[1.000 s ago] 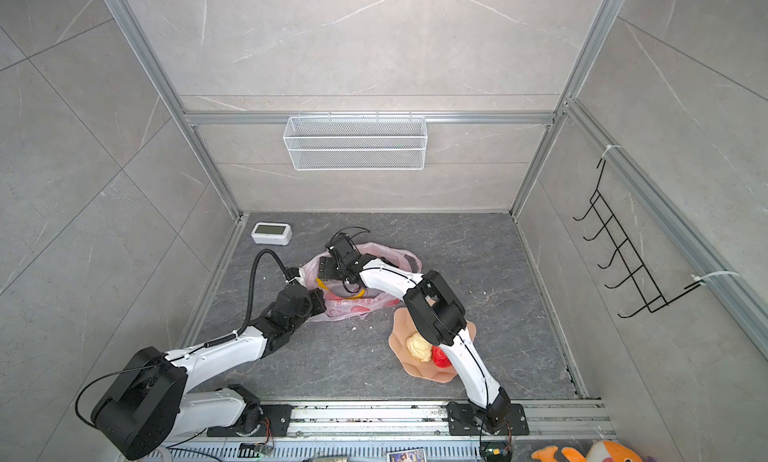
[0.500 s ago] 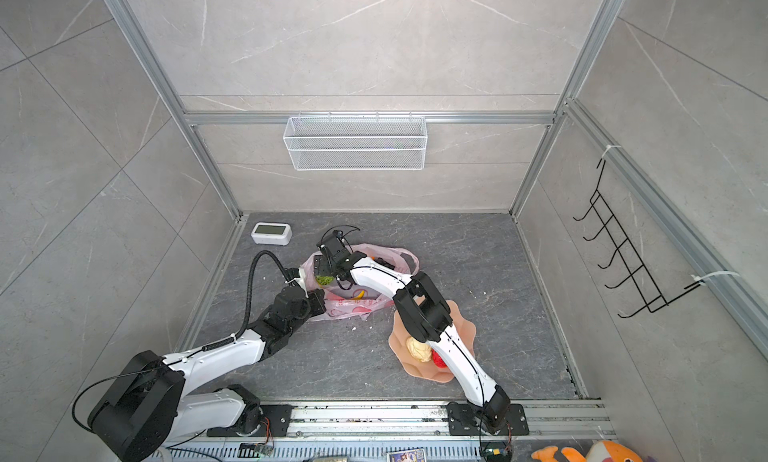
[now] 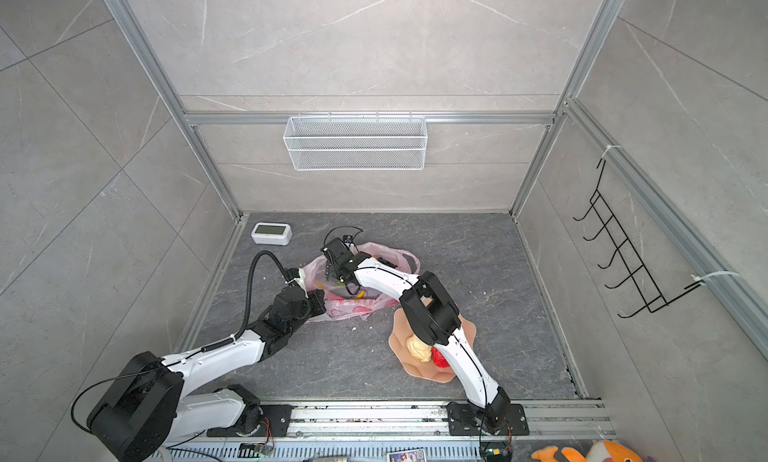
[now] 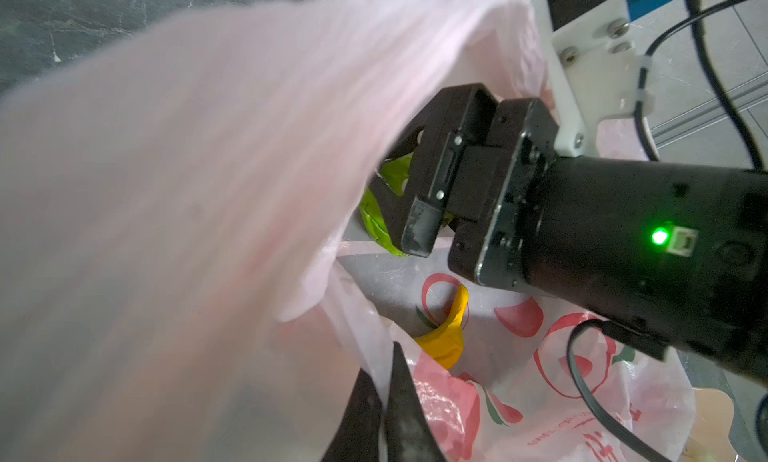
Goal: Take the fake fruits out of the plastic bag
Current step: 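Grasp the green fruit with the right gripper and lift it toward the bowl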
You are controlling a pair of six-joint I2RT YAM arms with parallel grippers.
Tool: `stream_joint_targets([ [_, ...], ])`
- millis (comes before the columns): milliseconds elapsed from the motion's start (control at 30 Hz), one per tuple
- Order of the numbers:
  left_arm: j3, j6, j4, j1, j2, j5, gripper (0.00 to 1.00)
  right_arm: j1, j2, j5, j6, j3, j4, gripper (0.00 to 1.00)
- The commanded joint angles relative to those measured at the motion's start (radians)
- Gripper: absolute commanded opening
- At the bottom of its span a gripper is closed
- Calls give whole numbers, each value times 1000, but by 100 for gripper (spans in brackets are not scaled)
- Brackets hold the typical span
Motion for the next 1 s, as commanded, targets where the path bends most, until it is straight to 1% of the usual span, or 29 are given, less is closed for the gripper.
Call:
stream_joint_targets([
  [0, 20, 24, 12, -5, -7, -17, 8, -7, -18, 6, -6, 20, -40, 79],
  [167, 23, 27, 9, -5, -9, -16, 9, -12, 30, -10, -8, 80, -77, 83],
  [600, 28, 30, 4, -5, -4, -14, 9, -13, 95, -35, 4, 170, -153, 82],
  [700, 28, 31, 3, -6, -4, -14, 9, -13, 103, -45, 1, 184, -163, 78],
  [800, 29, 32, 1, -5, -6, -15, 9, -13, 91, -57, 6, 172, -157, 67],
  [967, 34, 31, -3, -5, 5, -16, 9, -11, 23, -89, 4, 112, -114, 56],
])
